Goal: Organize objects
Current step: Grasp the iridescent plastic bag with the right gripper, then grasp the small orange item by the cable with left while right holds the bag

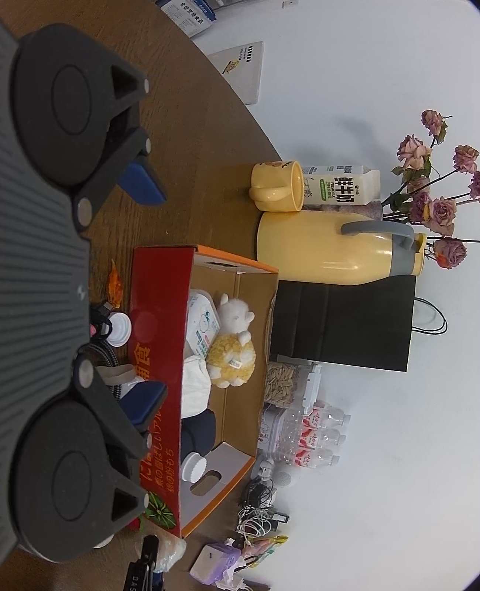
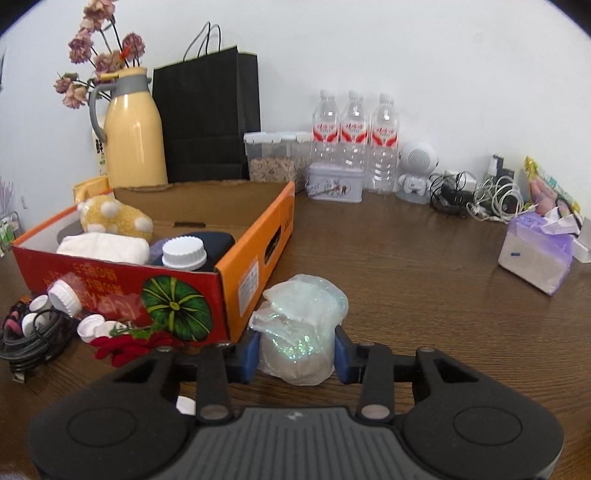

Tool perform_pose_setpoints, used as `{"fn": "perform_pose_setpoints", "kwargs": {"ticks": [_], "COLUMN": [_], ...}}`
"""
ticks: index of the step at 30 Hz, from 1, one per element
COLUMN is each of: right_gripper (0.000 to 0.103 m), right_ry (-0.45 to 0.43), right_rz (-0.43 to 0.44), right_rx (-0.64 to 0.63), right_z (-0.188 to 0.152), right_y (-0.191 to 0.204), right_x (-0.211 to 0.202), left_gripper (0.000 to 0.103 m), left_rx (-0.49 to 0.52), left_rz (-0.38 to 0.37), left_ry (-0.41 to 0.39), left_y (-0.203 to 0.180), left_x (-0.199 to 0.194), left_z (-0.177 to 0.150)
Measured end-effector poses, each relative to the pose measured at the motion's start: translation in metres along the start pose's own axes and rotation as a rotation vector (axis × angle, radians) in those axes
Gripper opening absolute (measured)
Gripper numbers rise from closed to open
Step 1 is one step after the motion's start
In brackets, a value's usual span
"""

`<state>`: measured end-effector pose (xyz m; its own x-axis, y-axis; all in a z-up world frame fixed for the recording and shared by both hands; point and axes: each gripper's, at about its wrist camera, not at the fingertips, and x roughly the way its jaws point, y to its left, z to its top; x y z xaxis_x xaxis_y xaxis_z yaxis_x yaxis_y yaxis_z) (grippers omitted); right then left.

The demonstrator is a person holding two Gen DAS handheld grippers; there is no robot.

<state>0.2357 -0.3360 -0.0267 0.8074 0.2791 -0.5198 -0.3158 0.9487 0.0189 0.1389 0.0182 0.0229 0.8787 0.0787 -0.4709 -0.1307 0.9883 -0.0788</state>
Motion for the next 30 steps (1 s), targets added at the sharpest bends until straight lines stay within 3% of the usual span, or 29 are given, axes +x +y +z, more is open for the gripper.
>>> {"fn": "perform_pose_setpoints", "kwargs": {"ticks": [10,22,30], "right_gripper": [0.037,0.037,0.037], "right_ry": [-0.124,-0.18,-0.17], "right_rz": [-0.048,0.021,0.059], "right_rx": [-0.046,-0.051,-0.089], "right_z": [-0.018,-0.027,-0.028], "right_y": [0.025,0.066,0.1], "right_x": [-0.046,-0.069,-0.059], "left_gripper": [0.103,0.103,0.089], "left_rx": [0.019,0.041,-0.035], "left_rz": [-0.037,-0.057,0.001], "left_ry": [0.071,0.122,0.156], "left_y": [0.005,0.004,0.023], "left_x": [0.002,0.014,0.047], "left_z": [-0.013,-0.024,-0.01]}}
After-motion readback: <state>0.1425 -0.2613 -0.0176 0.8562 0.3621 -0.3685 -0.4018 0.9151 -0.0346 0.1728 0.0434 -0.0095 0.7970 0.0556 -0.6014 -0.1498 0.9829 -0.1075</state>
